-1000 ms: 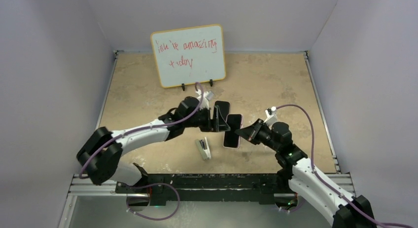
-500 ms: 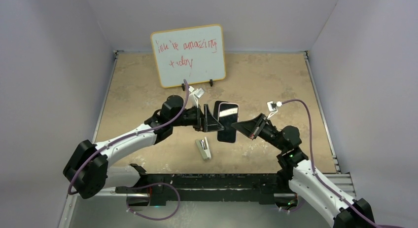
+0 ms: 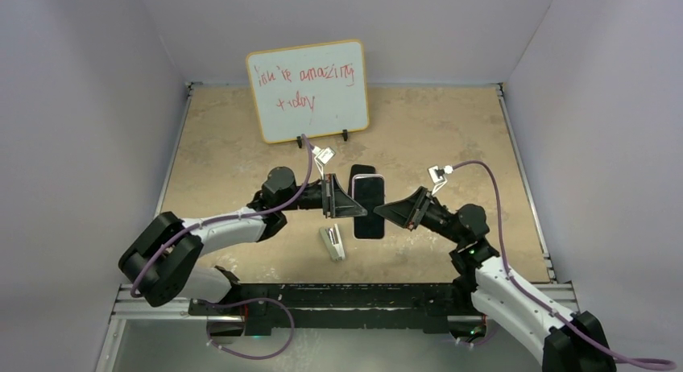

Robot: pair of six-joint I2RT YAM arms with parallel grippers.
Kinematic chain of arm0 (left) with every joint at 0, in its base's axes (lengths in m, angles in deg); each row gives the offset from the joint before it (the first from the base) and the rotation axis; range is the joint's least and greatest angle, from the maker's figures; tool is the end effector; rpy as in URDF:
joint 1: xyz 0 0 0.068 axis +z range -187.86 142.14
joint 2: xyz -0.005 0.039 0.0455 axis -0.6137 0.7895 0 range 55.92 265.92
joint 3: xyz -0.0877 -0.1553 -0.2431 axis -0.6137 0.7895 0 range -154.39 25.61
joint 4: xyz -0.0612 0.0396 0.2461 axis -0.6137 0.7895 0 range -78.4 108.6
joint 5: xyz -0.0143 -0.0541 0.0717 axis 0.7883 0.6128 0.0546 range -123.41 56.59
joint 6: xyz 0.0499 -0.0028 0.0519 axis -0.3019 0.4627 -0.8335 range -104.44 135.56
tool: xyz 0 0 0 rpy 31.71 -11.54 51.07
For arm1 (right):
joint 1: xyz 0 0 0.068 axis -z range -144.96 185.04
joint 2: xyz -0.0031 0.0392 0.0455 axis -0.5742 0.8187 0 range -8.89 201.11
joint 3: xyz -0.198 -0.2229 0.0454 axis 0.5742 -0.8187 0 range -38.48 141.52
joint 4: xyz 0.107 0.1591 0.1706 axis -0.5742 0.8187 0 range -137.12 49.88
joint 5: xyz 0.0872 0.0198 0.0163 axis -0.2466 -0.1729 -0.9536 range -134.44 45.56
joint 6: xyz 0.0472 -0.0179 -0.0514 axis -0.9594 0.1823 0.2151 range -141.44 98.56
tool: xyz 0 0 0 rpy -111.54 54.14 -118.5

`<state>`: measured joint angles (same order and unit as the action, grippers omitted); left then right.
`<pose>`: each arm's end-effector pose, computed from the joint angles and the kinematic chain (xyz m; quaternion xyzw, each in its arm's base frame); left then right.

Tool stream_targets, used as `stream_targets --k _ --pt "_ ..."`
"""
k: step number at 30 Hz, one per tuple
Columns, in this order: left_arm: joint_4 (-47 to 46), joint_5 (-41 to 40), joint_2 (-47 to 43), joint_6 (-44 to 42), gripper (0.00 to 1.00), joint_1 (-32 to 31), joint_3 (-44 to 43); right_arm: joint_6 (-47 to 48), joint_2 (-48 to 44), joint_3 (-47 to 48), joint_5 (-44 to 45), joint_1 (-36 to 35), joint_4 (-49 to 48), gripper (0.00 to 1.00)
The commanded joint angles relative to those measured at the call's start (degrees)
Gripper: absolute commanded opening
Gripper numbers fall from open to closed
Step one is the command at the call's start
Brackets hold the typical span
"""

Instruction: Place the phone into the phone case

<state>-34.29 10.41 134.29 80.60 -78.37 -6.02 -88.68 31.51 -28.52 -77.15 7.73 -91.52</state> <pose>0.1906 -0.2172 0.2658 0.1155 0.7014 -0.6793 0.1822 0.1221 0.0993 0.2640 -0.0067 0.6312 0.6730 0.3855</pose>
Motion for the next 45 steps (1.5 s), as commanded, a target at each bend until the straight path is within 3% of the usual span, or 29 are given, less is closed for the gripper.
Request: stream_targets --k 1,3,6,12,18,19,22,23,25,29,34,37,40,45 --pt "-11.3 0.7 0.9 3.8 0.0 0.2 1.0 3.3 -2.4 1.8 -3.5 -0.2 1.3 0.5" --pt "-11.7 0.2 0.3 2.9 0.0 0.1 1.0 4.6 -3.6 1.4 -4.0 -0.2 4.1 0.63" --pt "-11.1 -0.5 -1.0 1.1 0.0 0.2 1.0 5.8 -4.3 0.8 -5.5 -0.3 6.9 0.73" --pt "-12.3 -0.8 -2.1 -0.7 0.0 0.1 0.7 6.5 -2.1 0.4 -9.3 -0.2 6.8 0.73" --pt "-7.0 -2.7 -2.3 -4.8 0.0 0.2 -0.3 6.5 -0.3 1.2 -10.7 -0.3 6.8 0.51" --pt "-4.8 -3.7 -2.8 -6.4 0.0 0.1 -0.5 6.3 -0.2 1.1 -10.5 -0.3 7.2 0.43" --pt "3.5 -7.5 -4.7 -13.2 0.0 0.2 -1.6 4.2 -1.1 0.7 -8.8 -0.3 8.1 0.06" --pt "7.6 -9.0 -5.3 -16.1 0.0 0.1 -2.3 3.2 -1.6 0.5 -8.1 -0.3 8.2 0.0" --pt "13.4 -10.5 -6.0 -20.2 0.0 0.2 -3.3 1.8 -2.5 0.6 -7.2 -0.3 8.5 0.0" --pt "10.8 -6.7 -6.5 -19.9 0.0 0.2 -2.6 2.8 -3.7 1.6 -6.0 -0.3 9.9 0.0" --pt "6.7 0.4 -8.5 -18.1 0.0 0.2 -2.1 5.8 -6.1 3.2 -3.5 -0.2 13.8 0.47" --pt "8.0 3.7 -10.7 -19.5 0.0 0.2 -2.2 6.7 -6.4 4.7 -2.8 -0.2 14.2 0.64" --pt "12.9 6.6 -12.3 -23.2 0.0 0.2 -3.3 8.0 -5.9 6.1 -2.0 -0.3 14.8 0.76" --pt "15.1 12.0 -12.3 -24.2 0.0 0.3 -4.1 13.1 -3.1 11.4 -3.1 -0.3 17.3 0.84"
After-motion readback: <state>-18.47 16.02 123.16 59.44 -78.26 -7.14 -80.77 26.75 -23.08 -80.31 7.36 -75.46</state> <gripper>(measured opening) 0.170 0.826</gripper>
